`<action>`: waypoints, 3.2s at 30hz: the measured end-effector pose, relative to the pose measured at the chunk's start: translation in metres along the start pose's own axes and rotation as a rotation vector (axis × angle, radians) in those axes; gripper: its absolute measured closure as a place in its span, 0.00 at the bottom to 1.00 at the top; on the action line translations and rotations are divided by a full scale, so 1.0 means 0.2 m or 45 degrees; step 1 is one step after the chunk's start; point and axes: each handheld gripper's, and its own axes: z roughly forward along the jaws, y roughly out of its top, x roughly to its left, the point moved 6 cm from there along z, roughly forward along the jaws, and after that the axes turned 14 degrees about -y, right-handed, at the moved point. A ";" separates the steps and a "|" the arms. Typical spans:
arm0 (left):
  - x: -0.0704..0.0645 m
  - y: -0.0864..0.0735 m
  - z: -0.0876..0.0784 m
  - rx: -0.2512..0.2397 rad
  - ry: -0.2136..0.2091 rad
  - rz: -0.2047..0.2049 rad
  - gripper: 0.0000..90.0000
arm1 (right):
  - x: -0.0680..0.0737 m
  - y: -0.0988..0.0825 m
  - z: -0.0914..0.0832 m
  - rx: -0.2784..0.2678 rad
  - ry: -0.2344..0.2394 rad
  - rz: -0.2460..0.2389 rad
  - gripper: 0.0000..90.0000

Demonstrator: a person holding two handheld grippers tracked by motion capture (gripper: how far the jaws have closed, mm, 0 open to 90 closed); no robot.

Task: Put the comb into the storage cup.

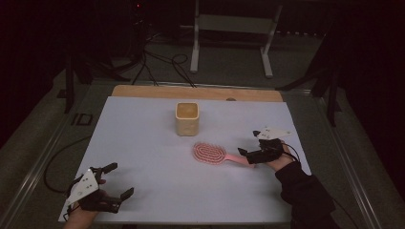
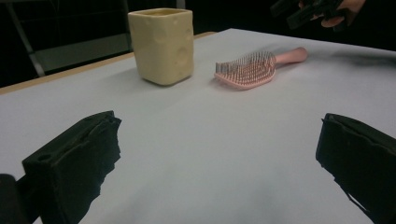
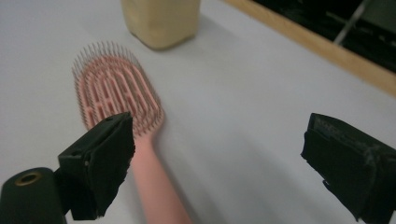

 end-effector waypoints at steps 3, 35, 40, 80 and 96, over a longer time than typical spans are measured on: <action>0.00 0.00 0.00 -0.001 -0.002 0.002 0.00 | 0.00 -0.03 0.03 0.018 0.004 0.011 0.15; 0.00 0.00 0.00 -0.003 -0.006 -0.005 0.00 | 0.00 -0.21 0.06 0.249 0.088 -0.169 1.00; 0.00 0.00 0.00 -0.004 -0.009 -0.010 0.00 | 0.02 -0.23 0.04 0.255 0.101 -0.182 1.00; 0.00 0.01 -0.01 -0.018 -0.001 -0.007 0.00 | 0.35 -0.28 -0.17 0.257 0.226 -0.247 1.00; 0.00 0.01 -0.01 -0.017 0.001 -0.010 0.00 | 0.28 -0.21 -0.21 0.263 0.080 -0.131 1.00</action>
